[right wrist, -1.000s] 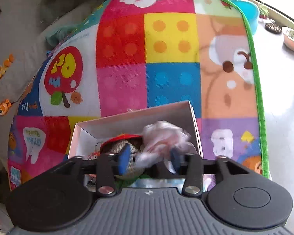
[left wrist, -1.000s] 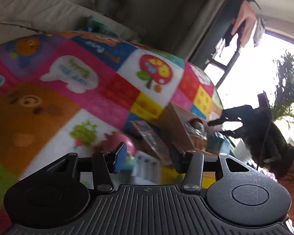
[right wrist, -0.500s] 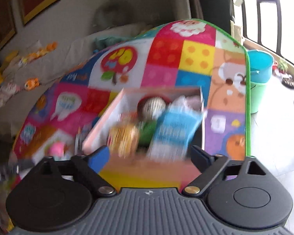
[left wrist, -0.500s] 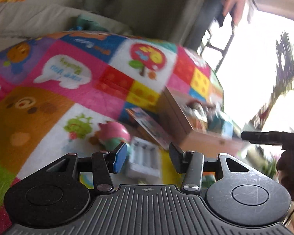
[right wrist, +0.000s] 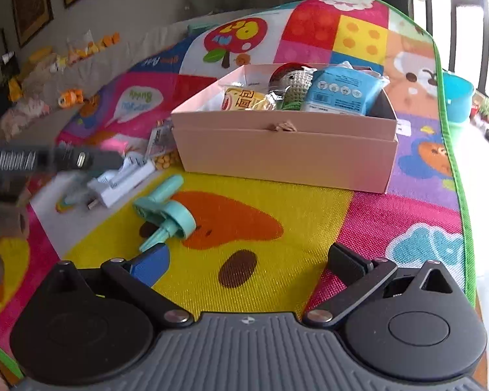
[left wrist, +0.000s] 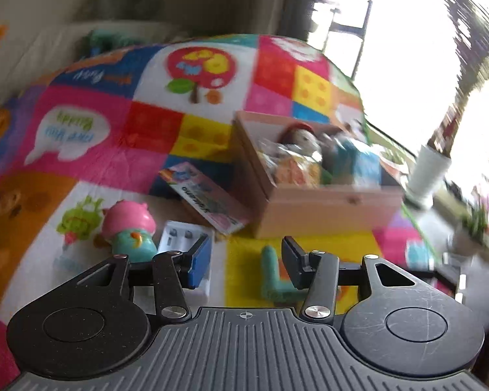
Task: Organize objects
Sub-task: 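Grasp the pink Volcano candy pack from the mat with the left tool, then carry the Volcano pack to the box with the left tool while the right tool grasps the pig toy, then drop the Volcano pack into the box with the left tool while the right tool holds the pig toy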
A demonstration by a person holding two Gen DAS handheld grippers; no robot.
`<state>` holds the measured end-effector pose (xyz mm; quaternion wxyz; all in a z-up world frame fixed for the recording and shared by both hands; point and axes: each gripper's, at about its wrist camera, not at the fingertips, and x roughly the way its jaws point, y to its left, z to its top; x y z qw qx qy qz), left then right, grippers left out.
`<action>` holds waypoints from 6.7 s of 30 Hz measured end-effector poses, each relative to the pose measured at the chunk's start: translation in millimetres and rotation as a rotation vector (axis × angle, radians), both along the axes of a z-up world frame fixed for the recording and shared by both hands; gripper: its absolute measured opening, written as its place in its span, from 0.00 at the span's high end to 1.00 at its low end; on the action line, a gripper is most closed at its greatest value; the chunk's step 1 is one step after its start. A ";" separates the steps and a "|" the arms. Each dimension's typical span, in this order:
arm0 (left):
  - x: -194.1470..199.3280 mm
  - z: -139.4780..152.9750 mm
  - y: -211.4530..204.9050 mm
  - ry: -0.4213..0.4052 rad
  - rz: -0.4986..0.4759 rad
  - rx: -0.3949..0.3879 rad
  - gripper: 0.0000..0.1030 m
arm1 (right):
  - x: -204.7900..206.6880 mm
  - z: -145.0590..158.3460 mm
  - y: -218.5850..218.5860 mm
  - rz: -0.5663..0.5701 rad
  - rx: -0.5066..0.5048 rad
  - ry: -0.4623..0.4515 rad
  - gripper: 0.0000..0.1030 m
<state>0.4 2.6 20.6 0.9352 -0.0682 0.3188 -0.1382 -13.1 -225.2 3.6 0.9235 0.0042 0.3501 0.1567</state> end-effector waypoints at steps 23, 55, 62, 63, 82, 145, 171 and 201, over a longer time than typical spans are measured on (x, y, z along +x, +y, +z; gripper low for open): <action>139.6 -24.6 -13.4 0.239 0.147 0.168 0.67 | -0.6 -0.8 0.0 0.004 -0.008 0.001 0.00; -74.8 -8.5 16.7 0.089 0.000 0.299 0.73 | 1.3 -1.8 11.1 0.027 -0.097 0.005 0.00; -76.3 -11.1 22.8 0.083 0.026 0.239 0.73 | 1.4 -1.6 11.2 0.027 -0.097 0.005 0.00; -76.3 -11.2 23.8 0.081 0.031 0.228 0.73 | 1.2 -1.6 11.2 0.027 -0.097 0.005 0.00; -100.7 -0.7 44.2 0.169 -0.005 0.139 0.69 | 1.2 -1.7 11.3 0.026 -0.096 0.005 0.00; -72.8 -21.9 94.0 0.003 0.159 -0.132 0.74 | 123.0 37.6 227.4 0.344 -0.153 0.171 0.53; -71.9 -19.8 94.7 0.004 0.166 -0.140 0.74 | -55.7 33.7 53.7 0.254 -0.100 0.118 0.43; 102.6 90.9 -43.0 -0.125 0.084 -0.160 0.74 | -43.3 12.4 -38.5 -0.039 0.186 -0.209 0.52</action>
